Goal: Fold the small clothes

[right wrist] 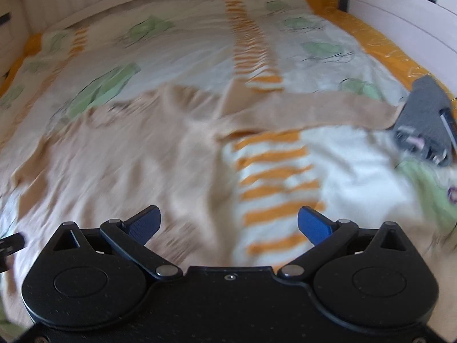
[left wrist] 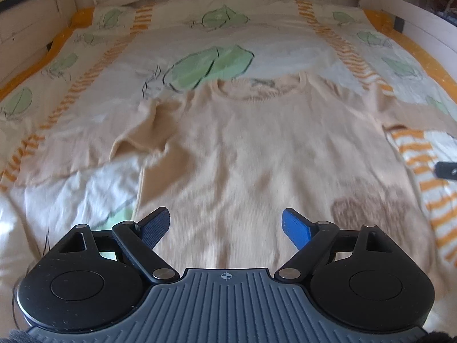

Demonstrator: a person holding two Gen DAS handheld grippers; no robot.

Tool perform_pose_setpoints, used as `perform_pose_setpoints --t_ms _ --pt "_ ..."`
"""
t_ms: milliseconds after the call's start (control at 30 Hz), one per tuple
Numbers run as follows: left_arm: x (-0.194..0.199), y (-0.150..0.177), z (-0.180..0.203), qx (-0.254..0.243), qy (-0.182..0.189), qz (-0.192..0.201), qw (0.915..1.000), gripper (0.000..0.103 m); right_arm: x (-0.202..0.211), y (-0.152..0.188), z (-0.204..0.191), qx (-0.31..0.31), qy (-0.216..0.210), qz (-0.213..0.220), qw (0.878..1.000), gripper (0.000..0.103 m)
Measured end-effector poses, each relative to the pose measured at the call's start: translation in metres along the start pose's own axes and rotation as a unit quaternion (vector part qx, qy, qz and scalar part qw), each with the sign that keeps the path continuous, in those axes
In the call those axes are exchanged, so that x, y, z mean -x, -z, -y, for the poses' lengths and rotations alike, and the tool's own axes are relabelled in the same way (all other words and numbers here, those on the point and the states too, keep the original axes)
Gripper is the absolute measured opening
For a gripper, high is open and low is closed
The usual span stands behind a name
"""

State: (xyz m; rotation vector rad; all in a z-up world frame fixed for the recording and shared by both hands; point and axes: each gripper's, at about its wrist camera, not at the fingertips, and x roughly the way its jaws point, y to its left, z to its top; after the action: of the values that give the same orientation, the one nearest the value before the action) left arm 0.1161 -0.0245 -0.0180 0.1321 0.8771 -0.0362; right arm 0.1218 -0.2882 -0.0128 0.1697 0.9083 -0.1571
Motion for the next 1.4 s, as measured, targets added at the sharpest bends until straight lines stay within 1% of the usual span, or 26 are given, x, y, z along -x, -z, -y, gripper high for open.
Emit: perform_pose_setpoints --t_ms 67,100,167,233,333,433,567,667,833,867,900,933,967,1033,1067,1133,1233,1333,1400 --pt "-0.009 -0.012 0.003 0.0 -0.006 0.003 1.0 0.086 -0.013 -0.018 0.021 -0.008 0.022 0.006 1.0 0.099" --pt "-0.013 -0.016 0.004 -0.001 -0.009 0.002 1.0 0.086 -0.021 -0.027 0.033 -0.014 0.035 0.008 0.999 0.095" --pt "-0.022 -0.024 0.009 -0.008 -0.015 0.006 0.9998 0.086 -0.038 -0.045 0.059 -0.037 0.052 0.006 0.998 0.09" --pt "-0.032 -0.032 0.015 -0.014 -0.019 0.004 0.9997 0.086 -0.056 -0.061 0.088 -0.072 0.063 0.009 0.995 0.09" --pt "-0.047 -0.04 0.022 -0.018 -0.012 0.001 0.9998 0.086 -0.081 -0.079 0.124 -0.115 0.089 0.014 0.989 0.087" --pt "-0.061 -0.046 0.027 -0.015 -0.008 -0.004 0.9998 0.086 -0.106 -0.091 0.155 -0.145 0.111 0.003 0.983 0.086" --pt "-0.083 -0.049 0.036 -0.023 -0.01 -0.018 0.9995 0.086 -0.137 -0.094 0.19 -0.201 0.108 -0.015 0.974 0.086" --pt "-0.096 -0.047 0.04 -0.033 -0.014 -0.028 0.999 0.086 -0.15 -0.089 0.205 -0.239 0.098 -0.021 0.966 0.087" --pt "-0.118 -0.04 0.04 -0.037 -0.014 -0.057 0.9976 0.087 -0.159 -0.091 0.216 -0.264 0.091 -0.006 0.96 0.087" --pt "-0.121 -0.038 0.04 -0.036 -0.011 -0.059 0.9975 0.088 -0.161 -0.091 0.218 -0.27 0.089 -0.002 0.959 0.085" --pt "-0.123 -0.037 0.039 -0.036 -0.008 -0.058 0.9976 0.089 -0.161 -0.091 0.22 -0.275 0.088 0.003 0.957 0.078" --pt "-0.124 -0.036 0.038 -0.036 -0.007 -0.055 0.9978 0.093 -0.162 -0.091 0.222 -0.28 0.086 0.007 0.956 0.074" --pt "-0.125 -0.035 0.037 -0.037 -0.01 -0.053 0.9979 0.098 -0.161 -0.092 0.223 -0.283 0.081 0.013 0.956 0.065" --pt "-0.129 -0.034 0.036 -0.037 -0.014 -0.054 0.9978 0.103 -0.16 -0.095 0.224 -0.287 0.068 0.025 0.955 0.041" --pt "-0.131 -0.035 0.033 -0.033 -0.007 -0.056 0.9979 0.103 -0.158 -0.097 0.223 -0.29 0.06 0.03 0.955 0.012" --pt "-0.134 -0.036 0.027 -0.02 0.009 -0.064 0.9977 0.103 -0.154 -0.106 0.22 -0.286 0.064 0.034 0.956 0.014" --pt "-0.139 -0.041 0.018 -0.008 0.035 -0.078 0.9963 0.103 -0.14 -0.123 0.201 -0.253 0.06 0.057 0.964 0.014" --pt "-0.137 -0.043 0.011 -0.007 0.052 -0.074 0.9959 0.101 -0.117 -0.143 0.17 -0.209 0.031 0.083 0.974 0.013" --pt "-0.132 -0.043 0.008 -0.011 0.049 -0.064 0.9967 0.1 -0.1 -0.155 0.137 -0.166 0.002 0.098 0.981 0.013"
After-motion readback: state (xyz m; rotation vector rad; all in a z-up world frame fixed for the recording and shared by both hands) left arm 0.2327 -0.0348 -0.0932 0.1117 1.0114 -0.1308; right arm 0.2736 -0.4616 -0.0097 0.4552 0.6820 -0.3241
